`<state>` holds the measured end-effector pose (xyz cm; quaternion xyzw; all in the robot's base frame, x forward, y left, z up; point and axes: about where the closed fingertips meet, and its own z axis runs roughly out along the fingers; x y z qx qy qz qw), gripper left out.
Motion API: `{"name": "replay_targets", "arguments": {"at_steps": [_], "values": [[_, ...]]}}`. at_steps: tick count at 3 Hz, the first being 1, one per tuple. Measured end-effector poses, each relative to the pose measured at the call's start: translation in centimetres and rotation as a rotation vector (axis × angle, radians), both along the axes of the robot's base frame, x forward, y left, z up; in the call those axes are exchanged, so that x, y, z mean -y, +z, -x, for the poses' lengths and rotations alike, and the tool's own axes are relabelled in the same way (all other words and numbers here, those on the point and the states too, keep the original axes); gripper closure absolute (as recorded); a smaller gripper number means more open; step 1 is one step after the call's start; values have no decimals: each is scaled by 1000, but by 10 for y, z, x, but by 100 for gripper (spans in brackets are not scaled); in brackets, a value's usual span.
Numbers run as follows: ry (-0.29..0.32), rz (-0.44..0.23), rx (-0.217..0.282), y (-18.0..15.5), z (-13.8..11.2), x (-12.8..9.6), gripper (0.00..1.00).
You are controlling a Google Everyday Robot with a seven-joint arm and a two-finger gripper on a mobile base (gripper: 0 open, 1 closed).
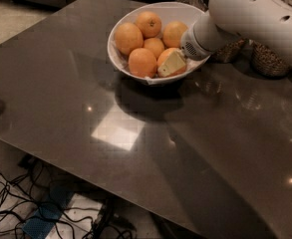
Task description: Pick orange from white bowl
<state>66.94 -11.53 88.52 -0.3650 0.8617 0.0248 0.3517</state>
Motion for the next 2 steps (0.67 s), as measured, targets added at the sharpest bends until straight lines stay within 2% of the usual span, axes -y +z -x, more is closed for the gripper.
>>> {"name": "replay_targets", "arguments": {"at_steps": [2], "values": [[-2,1,-43,-23,-9,-6,21]]}}
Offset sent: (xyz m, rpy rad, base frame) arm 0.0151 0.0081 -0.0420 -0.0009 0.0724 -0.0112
